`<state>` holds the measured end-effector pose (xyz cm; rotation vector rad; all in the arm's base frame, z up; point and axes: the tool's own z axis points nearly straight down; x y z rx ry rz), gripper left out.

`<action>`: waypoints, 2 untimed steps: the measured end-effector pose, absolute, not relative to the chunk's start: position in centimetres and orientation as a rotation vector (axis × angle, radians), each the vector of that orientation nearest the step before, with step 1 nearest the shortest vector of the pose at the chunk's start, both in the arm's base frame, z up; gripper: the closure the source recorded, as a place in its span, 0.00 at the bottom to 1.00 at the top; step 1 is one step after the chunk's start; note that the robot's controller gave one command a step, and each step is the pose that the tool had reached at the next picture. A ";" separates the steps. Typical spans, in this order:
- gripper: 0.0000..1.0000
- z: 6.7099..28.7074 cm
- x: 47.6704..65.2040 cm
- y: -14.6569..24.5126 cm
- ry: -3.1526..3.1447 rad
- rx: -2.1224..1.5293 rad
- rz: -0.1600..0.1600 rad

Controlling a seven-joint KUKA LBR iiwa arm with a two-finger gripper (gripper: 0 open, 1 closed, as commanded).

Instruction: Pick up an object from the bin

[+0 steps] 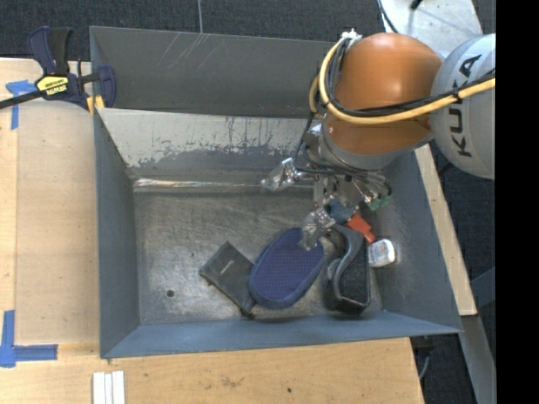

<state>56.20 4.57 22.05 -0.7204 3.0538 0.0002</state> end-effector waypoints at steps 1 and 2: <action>0.00 10.7 57.3 -1.9 3.029 -0.846 0.002; 0.00 7.5 59.8 -0.7 3.014 -0.923 -0.005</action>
Offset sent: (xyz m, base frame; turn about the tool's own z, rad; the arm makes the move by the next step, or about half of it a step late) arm 0.0114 -0.0619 -0.1090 -0.0859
